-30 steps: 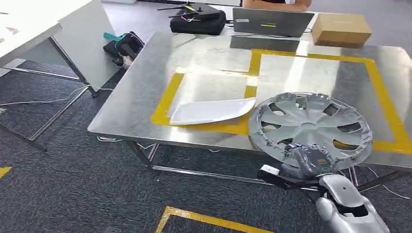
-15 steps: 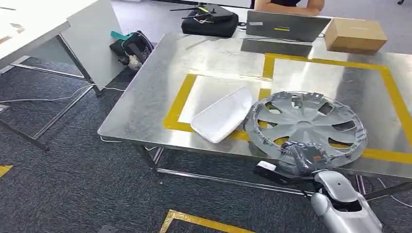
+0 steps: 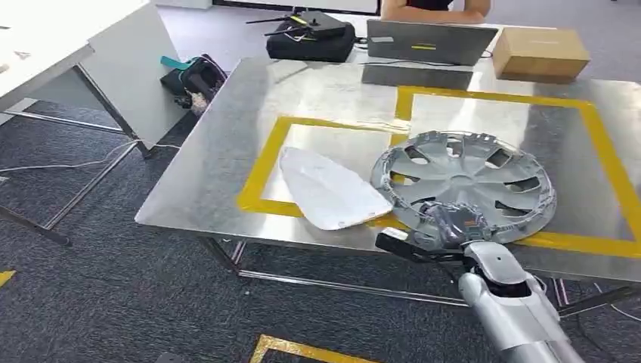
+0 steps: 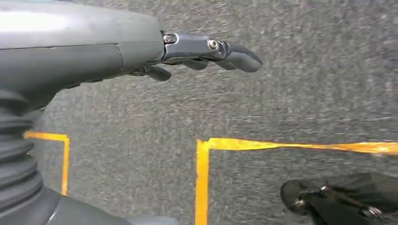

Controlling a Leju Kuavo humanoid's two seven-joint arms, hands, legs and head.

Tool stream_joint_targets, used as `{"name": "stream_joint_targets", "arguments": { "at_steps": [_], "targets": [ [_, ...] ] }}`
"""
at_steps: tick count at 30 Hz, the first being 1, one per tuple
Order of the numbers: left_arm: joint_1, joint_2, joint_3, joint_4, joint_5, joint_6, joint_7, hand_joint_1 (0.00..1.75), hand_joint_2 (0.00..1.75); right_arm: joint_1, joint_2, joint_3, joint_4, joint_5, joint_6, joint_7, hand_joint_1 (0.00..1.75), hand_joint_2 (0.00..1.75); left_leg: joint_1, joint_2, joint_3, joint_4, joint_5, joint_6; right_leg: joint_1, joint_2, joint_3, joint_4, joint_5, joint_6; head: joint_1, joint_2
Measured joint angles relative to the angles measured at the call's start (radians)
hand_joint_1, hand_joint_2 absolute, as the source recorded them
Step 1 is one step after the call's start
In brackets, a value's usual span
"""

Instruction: Take the parts from the cabinet and place them on the table.

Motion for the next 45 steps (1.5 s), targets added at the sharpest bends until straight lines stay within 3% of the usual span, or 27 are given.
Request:
{"name": "stream_joint_targets", "arguments": {
  "at_steps": [1,4,5,7,9,12,16,26,30,34,38,40,45],
  "targets": [
    [-0.003,0.000,0.000,0.000,0.000,-0.001,-0.003,0.00,1.75,-0.008,0.002,0.000,0.007,0.000,0.001,0.001,1.75,1.75,-0.001,-0.007,0.012,-0.021,-0.017,0.012,0.004,0.003,-0.003,0.007,-0.008,0.006,-0.005,0.000],
    [-0.003,0.000,0.005,0.000,0.000,-0.013,-0.021,0.00,1.75,-0.038,0.017,0.007,0.034,0.006,0.003,0.004,1.75,1.75,-0.005,-0.006,0.009,-0.017,-0.022,0.034,0.001,0.003,0.005,-0.009,-0.008,0.019,0.001,0.000],
    [-0.003,0.002,0.006,0.000,0.000,-0.018,-0.031,0.00,1.75,-0.051,0.023,0.013,0.046,0.012,0.006,0.004,1.75,1.75,0.001,-0.007,0.014,-0.020,-0.020,0.040,-0.002,0.002,-0.003,-0.011,-0.011,0.024,0.000,0.000],
    [-0.005,0.002,0.006,0.000,0.000,-0.020,-0.044,0.00,1.75,-0.081,0.043,0.030,0.076,0.020,0.008,0.005,1.75,1.75,-0.002,-0.007,0.015,-0.020,-0.020,0.034,0.003,0.003,0.014,-0.011,-0.007,0.000,0.009,0.000],
    [-0.009,0.001,0.007,0.000,0.000,-0.024,-0.048,0.00,1.75,-0.111,0.070,0.052,0.106,0.023,0.010,0.005,1.75,1.75,-0.005,-0.007,0.015,-0.019,-0.023,0.039,0.002,0.000,0.016,-0.017,-0.006,-0.001,0.009,0.000],
    [-0.008,0.002,0.007,0.000,0.000,-0.026,-0.053,0.00,1.75,-0.135,0.096,0.074,0.137,0.024,0.010,0.005,1.75,1.75,-0.008,-0.009,0.014,-0.019,-0.025,0.043,0.002,-0.004,0.018,-0.023,-0.006,0.001,0.008,0.000],
    [-0.007,0.003,0.007,0.000,-0.001,-0.035,-0.061,0.00,1.75,-0.163,0.124,0.100,0.176,0.023,0.010,0.003,1.75,1.75,-0.008,-0.011,0.014,-0.018,-0.026,0.043,0.001,-0.008,0.020,-0.025,-0.008,0.018,0.009,0.000],
    [-0.010,0.005,0.005,0.000,-0.002,-0.053,-0.073,0.00,1.75,-0.279,0.218,0.169,0.339,0.020,0.005,0.017,1.75,1.75,0.000,-0.008,0.019,-0.022,-0.020,0.036,0.008,-0.005,0.018,-0.024,-0.006,0.020,0.008,0.000],
    [-0.009,0.005,0.005,0.000,-0.001,-0.048,-0.057,0.00,1.75,-0.269,0.212,0.172,0.341,-0.004,0.000,0.032,1.75,1.75,0.001,-0.008,0.019,-0.023,-0.021,0.036,0.009,-0.005,0.018,-0.024,-0.007,0.019,0.008,0.000],
    [-0.004,0.005,0.005,0.000,0.000,-0.045,-0.053,0.00,1.75,-0.216,0.170,0.159,0.304,-0.011,-0.010,0.051,1.75,1.75,0.000,-0.010,0.020,-0.023,-0.021,0.035,0.009,-0.007,0.017,-0.024,-0.008,0.017,0.008,0.000],
    [-0.001,0.002,0.005,0.000,0.001,-0.045,-0.069,0.00,1.75,-0.155,0.102,0.104,0.244,0.003,-0.022,0.101,1.75,1.75,0.000,-0.011,0.024,-0.023,-0.025,0.037,0.008,-0.009,0.015,-0.027,-0.012,0.018,0.008,0.000],
    [0.001,-0.002,0.005,0.000,0.001,-0.045,-0.076,0.00,1.75,-0.123,0.065,0.052,0.213,0.013,-0.022,0.097,1.75,1.75,0.000,-0.016,0.029,-0.023,-0.026,0.037,0.008,-0.014,0.022,-0.027,-0.016,0.018,0.009,0.000],
    [0.004,-0.003,0.006,0.000,0.001,-0.045,-0.079,0.00,1.75,-0.083,0.023,-0.027,0.167,0.037,-0.016,0.109,1.75,1.75,-0.001,-0.013,0.034,-0.023,-0.028,0.036,0.008,-0.009,0.024,-0.027,-0.014,0.020,0.008,0.000]
  ]
}}
